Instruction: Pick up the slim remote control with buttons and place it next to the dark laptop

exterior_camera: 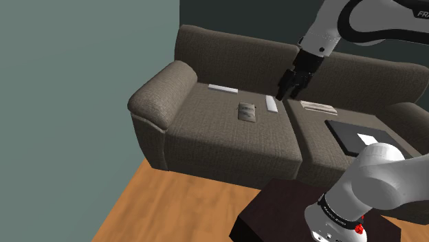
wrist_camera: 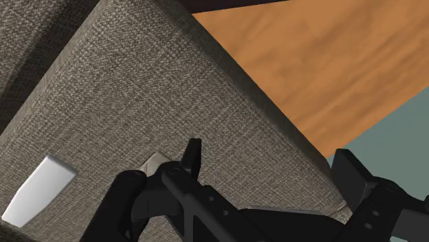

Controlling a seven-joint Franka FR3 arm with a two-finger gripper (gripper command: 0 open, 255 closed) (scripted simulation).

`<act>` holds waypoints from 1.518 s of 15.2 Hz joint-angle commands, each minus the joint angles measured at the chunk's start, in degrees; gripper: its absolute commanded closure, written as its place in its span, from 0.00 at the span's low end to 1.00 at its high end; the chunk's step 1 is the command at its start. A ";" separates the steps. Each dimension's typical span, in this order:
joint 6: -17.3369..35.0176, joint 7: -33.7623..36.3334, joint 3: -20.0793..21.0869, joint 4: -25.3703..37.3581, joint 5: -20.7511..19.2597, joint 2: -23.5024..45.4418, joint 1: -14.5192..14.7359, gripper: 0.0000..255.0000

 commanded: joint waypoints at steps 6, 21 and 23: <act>5.95 0.40 -2.07 1.56 -1.87 8.36 -2.80 0.00; 18.53 2.16 -9.05 13.30 -4.56 34.87 -9.76 0.00; 19.53 2.33 -10.04 15.58 -4.45 38.43 -10.58 0.00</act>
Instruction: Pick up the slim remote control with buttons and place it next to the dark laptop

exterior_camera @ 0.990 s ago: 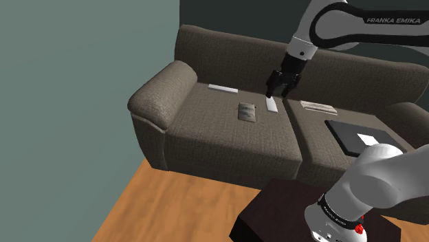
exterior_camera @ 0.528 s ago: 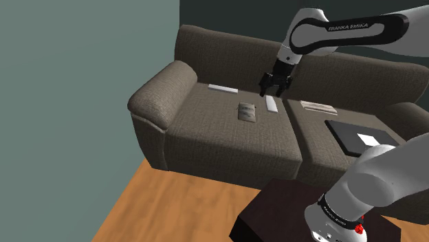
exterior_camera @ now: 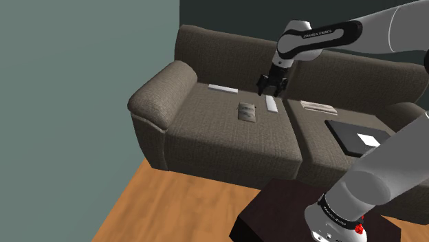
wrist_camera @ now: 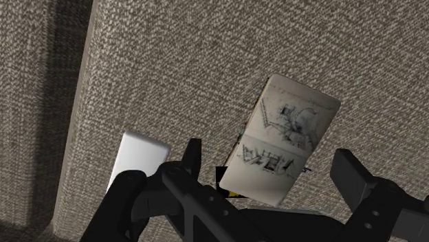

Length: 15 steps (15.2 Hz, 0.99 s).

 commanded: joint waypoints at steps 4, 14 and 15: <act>2.04 0.23 -2.47 6.42 0.68 9.22 -2.17 0.00; 2.85 0.67 -6.40 21.61 3.99 27.07 -7.61 0.00; 2.70 0.75 -6.71 23.35 4.39 28.86 -8.28 0.00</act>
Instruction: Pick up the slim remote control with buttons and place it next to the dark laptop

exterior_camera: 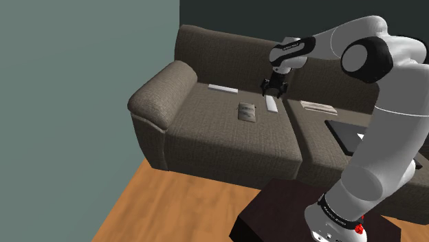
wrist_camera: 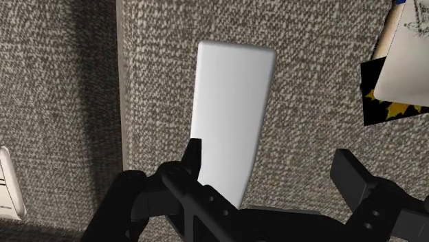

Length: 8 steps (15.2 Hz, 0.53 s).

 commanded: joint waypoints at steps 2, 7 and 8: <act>-0.33 0.41 -0.84 5.30 1.24 5.58 -1.99 0.00; 1.19 0.37 -0.97 6.86 2.14 8.95 -3.13 0.00; 1.81 0.29 -0.90 6.55 2.27 9.28 -3.16 0.00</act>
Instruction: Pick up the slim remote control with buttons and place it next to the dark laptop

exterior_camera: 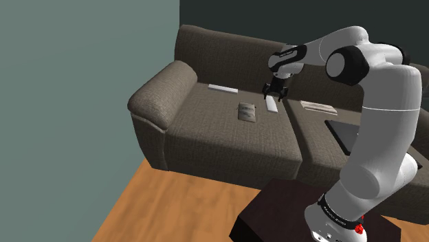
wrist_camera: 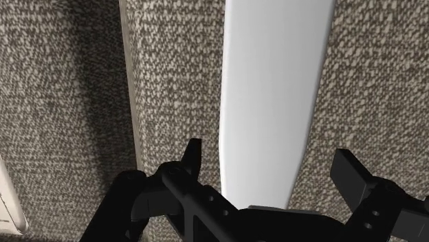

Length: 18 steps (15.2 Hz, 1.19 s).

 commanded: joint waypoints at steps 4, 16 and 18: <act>2.62 -0.40 0.31 -0.86 0.65 1.81 -0.29 0.00; 2.62 -0.40 0.32 -0.84 0.65 1.82 -0.29 1.00; 2.61 -0.40 0.32 -0.84 0.65 1.82 -0.29 1.00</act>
